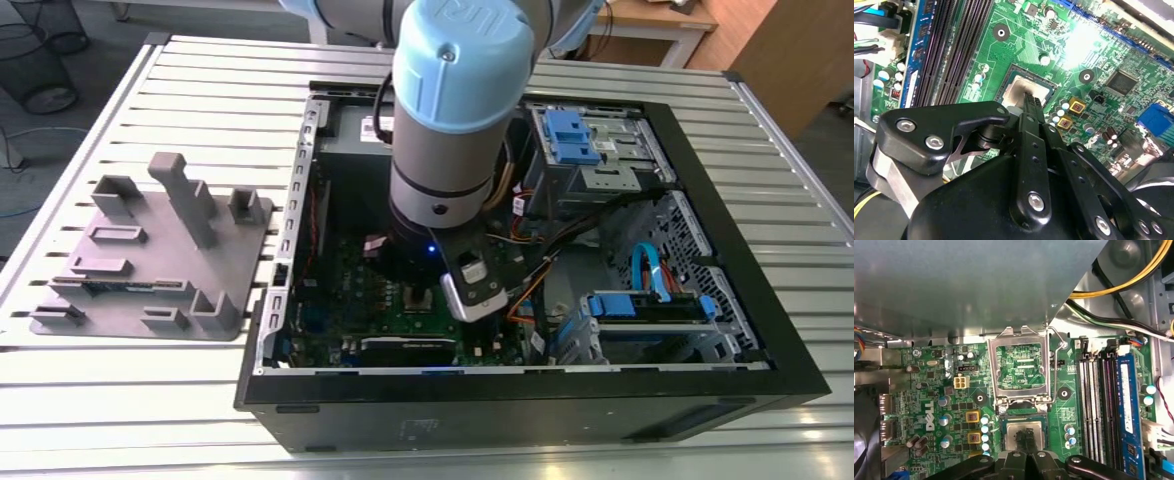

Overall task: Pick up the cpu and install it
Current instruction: 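Place the cpu into insertion slot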

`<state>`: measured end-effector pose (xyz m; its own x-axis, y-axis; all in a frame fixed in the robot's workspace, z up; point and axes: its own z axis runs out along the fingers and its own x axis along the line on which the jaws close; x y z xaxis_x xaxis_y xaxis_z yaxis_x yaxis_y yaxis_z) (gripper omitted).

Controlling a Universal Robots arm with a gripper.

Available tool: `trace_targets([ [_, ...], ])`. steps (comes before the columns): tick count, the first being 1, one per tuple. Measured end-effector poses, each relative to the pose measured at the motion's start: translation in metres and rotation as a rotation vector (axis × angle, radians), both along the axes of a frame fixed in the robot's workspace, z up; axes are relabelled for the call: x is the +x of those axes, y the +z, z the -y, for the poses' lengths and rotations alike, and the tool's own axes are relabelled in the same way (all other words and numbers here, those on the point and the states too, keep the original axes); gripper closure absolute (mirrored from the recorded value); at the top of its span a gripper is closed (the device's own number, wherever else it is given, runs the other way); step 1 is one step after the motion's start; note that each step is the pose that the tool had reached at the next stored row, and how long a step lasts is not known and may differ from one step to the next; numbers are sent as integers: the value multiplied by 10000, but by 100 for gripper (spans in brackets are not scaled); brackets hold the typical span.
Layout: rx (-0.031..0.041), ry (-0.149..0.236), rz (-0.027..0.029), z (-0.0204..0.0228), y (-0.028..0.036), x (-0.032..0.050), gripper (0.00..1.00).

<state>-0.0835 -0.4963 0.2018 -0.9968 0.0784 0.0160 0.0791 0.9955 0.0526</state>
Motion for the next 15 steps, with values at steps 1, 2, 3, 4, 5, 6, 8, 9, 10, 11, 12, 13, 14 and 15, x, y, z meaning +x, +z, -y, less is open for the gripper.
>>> trace_targets([
  [1,-7,0,0,0,-6,-4,89],
  [2,-12,1,-1,1,-9,-6,89],
  [3,-16,2,-2,1,-11,-7,89],
  [4,-19,3,0,0,-18,-7,89],
  [5,-31,2,1,0,-29,-7,89],
  [6,-47,1,0,0,-41,-8,89],
  [8,-69,1,-1,0,-52,-8,89],
  [9,-71,1,-2,0,-52,-8,89],
  [10,-72,1,-1,1,-52,-8,89],
  [11,-71,1,-1,0,-55,-8,89],
  [12,-67,1,1,-1,-64,-8,89],
  [13,-71,1,-1,0,-71,-8,89],
  [14,-75,1,-2,1,-75,-8,89],
  [15,-75,1,-2,1,-75,-8,89],
])
